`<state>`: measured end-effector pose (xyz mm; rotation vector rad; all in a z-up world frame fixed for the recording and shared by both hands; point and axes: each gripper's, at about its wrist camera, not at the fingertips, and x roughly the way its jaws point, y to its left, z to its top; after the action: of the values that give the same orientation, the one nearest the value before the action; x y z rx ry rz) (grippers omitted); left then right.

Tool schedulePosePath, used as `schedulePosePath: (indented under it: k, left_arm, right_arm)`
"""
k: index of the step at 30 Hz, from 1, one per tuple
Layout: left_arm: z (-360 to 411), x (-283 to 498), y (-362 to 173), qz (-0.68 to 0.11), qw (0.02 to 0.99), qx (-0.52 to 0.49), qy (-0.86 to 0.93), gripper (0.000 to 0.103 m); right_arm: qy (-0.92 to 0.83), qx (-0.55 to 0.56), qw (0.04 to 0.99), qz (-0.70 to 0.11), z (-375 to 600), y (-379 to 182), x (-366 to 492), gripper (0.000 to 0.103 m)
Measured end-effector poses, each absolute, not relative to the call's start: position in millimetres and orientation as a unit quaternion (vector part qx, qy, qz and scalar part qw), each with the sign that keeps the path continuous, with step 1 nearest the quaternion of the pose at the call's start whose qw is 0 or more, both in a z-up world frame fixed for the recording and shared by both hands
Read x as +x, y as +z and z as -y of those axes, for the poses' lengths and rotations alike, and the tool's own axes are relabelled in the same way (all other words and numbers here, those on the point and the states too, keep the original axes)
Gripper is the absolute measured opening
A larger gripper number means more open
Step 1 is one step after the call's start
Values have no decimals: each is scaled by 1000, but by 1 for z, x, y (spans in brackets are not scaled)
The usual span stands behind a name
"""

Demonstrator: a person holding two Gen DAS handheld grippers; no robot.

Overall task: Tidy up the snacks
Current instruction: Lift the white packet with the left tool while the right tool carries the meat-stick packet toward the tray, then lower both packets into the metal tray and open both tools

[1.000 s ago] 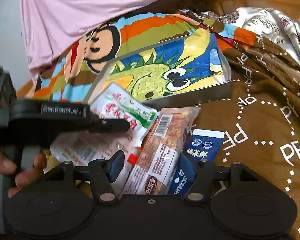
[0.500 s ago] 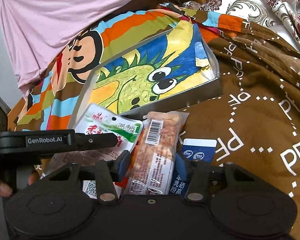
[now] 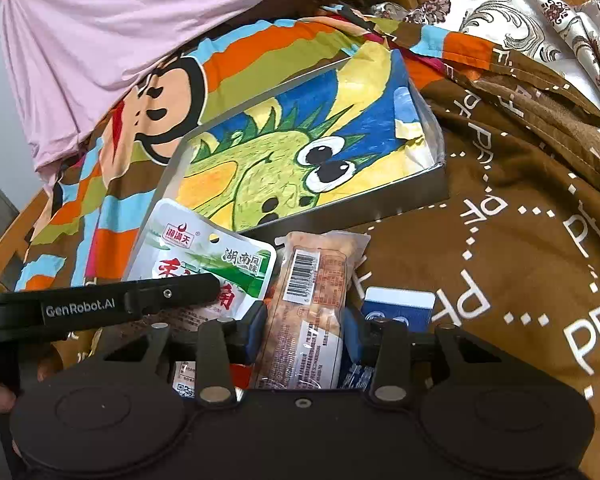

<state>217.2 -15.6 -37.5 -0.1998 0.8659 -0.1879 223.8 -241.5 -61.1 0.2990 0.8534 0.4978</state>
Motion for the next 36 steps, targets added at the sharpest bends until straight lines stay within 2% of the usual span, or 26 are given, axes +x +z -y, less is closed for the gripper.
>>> schedulePosePath:
  k: [8,16,23,27,36]
  left_arm:
    - [30,185,-29,-391,913,-66,-98,13]
    - [-14,195,-23,-389,889,-230,-75,9]
    - [-27,206,-23,-379,887,-252,-73,9]
    - [-38,219,-12,-355,885,-289,-81,9]
    - [-58,278,5,-330,901,-273,-60,9]
  right_arm:
    - [245,141,876,-391,248,-54,213,42]
    - [251,134,890,-356,252,-35,221,42]
    - [255,122,895,-345,252,-28,236,42]
    - [265,96,900,-333,243,-16,262,42]
    - [257,63,913,-311,211,-7,346,42]
